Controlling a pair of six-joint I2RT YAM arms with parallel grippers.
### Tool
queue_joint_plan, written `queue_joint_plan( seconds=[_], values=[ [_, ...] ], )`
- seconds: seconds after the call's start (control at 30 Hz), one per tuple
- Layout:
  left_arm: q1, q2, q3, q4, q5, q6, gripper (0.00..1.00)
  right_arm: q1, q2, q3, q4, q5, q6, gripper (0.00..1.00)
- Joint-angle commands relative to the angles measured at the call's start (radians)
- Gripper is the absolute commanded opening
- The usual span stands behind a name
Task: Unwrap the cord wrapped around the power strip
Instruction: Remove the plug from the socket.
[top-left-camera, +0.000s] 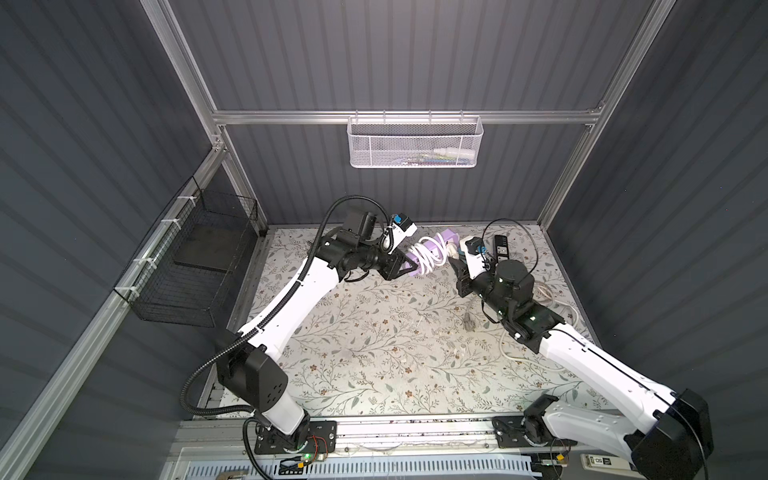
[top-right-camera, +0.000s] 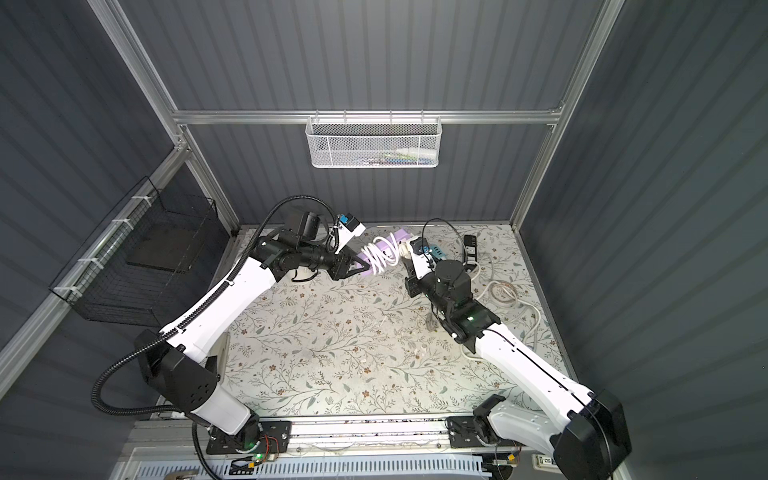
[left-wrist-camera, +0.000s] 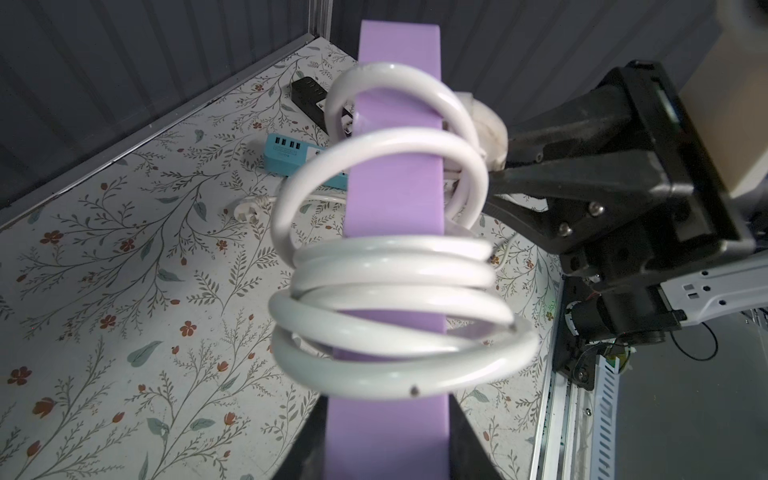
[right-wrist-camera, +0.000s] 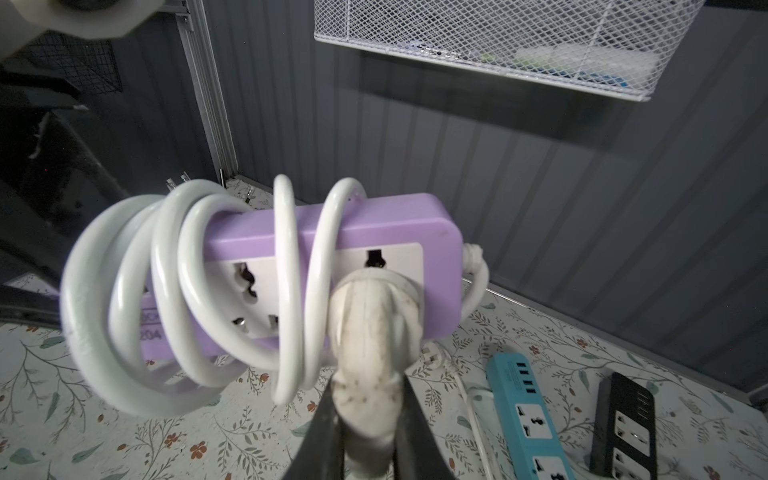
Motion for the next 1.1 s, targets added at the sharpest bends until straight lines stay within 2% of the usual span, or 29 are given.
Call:
queue_joint_plan(
  seconds=[0.0,0.17,0.33,0.47,0.57,0.83,1.07],
  values=[
    [0.008,-0.020,0.012,0.172,-0.088,-0.048,0.00,0.072,-0.013,0.000,0.043,-0.139,-0.018,0.00],
    [0.009,-0.020,0.008,0.176,-0.085,-0.048,0.00,-0.023,-0.049,0.007,0.016,-0.219,0.011,0.00],
    [0.008,-0.023,0.008,0.178,-0.079,-0.050,0.00,-0.182,-0.085,0.002,0.012,-0.356,0.075,0.00],
    [0.009,-0.024,0.004,0.182,-0.075,-0.052,0.00,-0.203,-0.091,0.019,-0.020,-0.375,0.059,0.00],
    [0.008,-0.023,0.004,0.189,-0.072,-0.056,0.00,-0.173,-0.085,0.018,-0.026,-0.360,0.051,0.00],
    [0.008,-0.023,-0.001,0.200,-0.078,-0.061,0.00,0.055,-0.036,0.003,0.010,-0.165,-0.019,0.00],
    [0.009,-0.031,-0.004,0.193,-0.090,-0.053,0.00,0.075,-0.029,-0.014,0.032,-0.139,-0.014,0.00]
  ],
)
